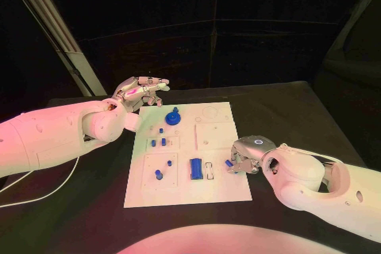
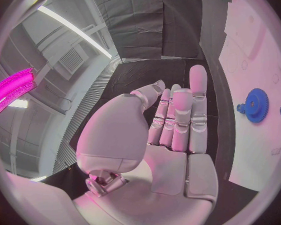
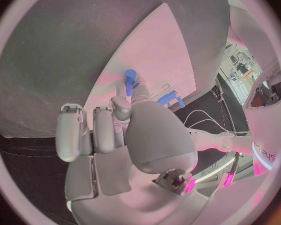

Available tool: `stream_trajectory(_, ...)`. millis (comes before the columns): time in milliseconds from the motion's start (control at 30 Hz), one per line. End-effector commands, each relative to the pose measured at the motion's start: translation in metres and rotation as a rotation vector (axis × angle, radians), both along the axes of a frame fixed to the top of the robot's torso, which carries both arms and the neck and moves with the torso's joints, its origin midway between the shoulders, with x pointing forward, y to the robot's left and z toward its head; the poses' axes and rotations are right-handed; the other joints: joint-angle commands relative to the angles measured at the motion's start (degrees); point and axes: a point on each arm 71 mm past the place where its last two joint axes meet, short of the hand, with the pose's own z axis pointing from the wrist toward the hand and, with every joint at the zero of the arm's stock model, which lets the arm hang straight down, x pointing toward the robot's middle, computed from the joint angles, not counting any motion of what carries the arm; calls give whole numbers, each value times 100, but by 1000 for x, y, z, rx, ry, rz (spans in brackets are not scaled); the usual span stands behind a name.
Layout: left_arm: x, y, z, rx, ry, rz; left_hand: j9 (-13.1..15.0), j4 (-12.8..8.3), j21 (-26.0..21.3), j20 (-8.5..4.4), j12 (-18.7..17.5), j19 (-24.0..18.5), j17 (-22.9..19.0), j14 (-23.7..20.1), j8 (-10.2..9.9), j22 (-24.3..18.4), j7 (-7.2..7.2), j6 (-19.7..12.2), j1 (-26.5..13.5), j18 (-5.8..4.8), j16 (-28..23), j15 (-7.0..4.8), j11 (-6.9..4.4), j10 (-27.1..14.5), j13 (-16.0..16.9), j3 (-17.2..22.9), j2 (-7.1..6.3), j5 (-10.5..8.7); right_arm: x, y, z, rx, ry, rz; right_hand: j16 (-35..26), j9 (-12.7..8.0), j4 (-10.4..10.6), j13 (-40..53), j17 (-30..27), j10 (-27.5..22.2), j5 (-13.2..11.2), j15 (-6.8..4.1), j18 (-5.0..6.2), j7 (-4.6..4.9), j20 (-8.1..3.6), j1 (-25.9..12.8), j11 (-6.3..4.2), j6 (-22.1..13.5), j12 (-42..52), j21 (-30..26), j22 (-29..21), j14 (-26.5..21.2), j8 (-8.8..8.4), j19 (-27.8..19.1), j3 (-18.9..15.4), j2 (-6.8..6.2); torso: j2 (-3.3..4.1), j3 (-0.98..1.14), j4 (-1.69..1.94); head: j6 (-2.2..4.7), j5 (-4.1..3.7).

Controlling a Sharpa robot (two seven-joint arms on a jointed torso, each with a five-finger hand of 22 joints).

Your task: Assemble the parts on the task board

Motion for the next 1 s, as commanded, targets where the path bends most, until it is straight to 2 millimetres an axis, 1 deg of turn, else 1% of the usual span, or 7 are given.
stream_trajectory(33, 0, -1, 1, -6, -4, -12, 5, -4, -30, -2, 20, 22, -7, -53, 38, -8, -1, -25, 14, 83, 1, 4, -4, -46, -1, -40, 43, -1, -3, -7, -15, -123, 47, 2, -40, -85, -51, -15, -9, -60, 8, -36, 1, 11, -8, 79, 1, -49, -33, -43, 235, 247, -88, -25, 23, -3, -3, -3, 4, 6, -3)
stream_trajectory(133, 0, -1, 1, -6, -3, -12, 5, -4, -30, -2, 20, 22, -7, -53, 38, -8, -1, -25, 14, 83, 1, 4, -4, -46, -1, -40, 43, -1, -3, -6, -15, -126, 46, 3, -45, -89, -124, -30, -7, -82, 194, -38, 2, 10, -6, 206, -3, -64, -63, -48, 232, 247, -124, -28, 145, 60, -3, -3, 11, 7, -10)
stream_trajectory(233, 0, -1, 1, -6, -3, -12, 5, -4, -30, -2, 20, 22, -7, -53, 38, -8, -1, -25, 14, 83, 1, 4, -4, -46, -1, -40, 43, -1, -3, -6, -14, -114, 41, -3, -47, -104, -226, -38, -4, -100, 250, -46, 1, 10, -15, 392, -10, -74, -80, -47, 238, 248, -166, -24, 317, 149, -3, -2, 11, 7, -7)
stream_trajectory(367, 0, -1, 1, -6, -3, -12, 5, -4, -30, -2, 20, 22, -7, -53, 38, -8, -1, -25, 14, 83, 1, 4, -4, -46, -1, -40, 43, -1, -4, -5, -12, -69, 34, -17, -37, -150, -267, -33, 18, -102, 609, -40, -2, 25, -15, 453, 0, -78, -78, -41, 251, 255, -250, -13, 498, 176, -1, -4, 13, 5, -4)
stream_trajectory(433, 0, -1, 1, -6, -3, -12, 5, -4, -30, -2, 20, 22, -7, -53, 38, -8, -1, -25, 14, 83, 1, 4, -4, -46, -1, -40, 43, -1, -4, -5, -10, -40, 32, -26, -39, -179, -268, -34, 20, -105, 779, -33, -4, 36, -11, 444, 5, -73, -82, -37, 258, 256, -296, -7, 580, 150, -3, -1, 10, 8, 2)
stream_trajectory(600, -1, -1, 1, -6, -2, -12, 5, -4, -30, -2, 20, 22, -7, -53, 38, -8, -1, -25, 14, 83, 1, 4, -4, -46, -1, -40, 43, -1, -6, -4, -7, 32, 40, -51, -45, -243, -246, -44, 22, -110, 1042, -23, -3, 49, 0, 397, 17, -54, -100, -41, 257, 257, -392, -8, 770, 70, -6, -5, 17, 9, -3)
stream_trajectory(1000, -1, -1, 1, -6, -2, -12, 6, -10, -35, -2, 37, 27, -28, -57, 49, -12, -4, -23, 17, 83, 1, 3, -7, -50, -3, -50, 50, 0, -9, -3, 0, 153, 32, -92, 28, -303, -95, 19, 126, -31, 1483, -44, -24, 13, -7, 188, -12, 96, 3, 17, 354, 284, -469, 56, 1217, -144, -8, -8, 24, 8, -12)
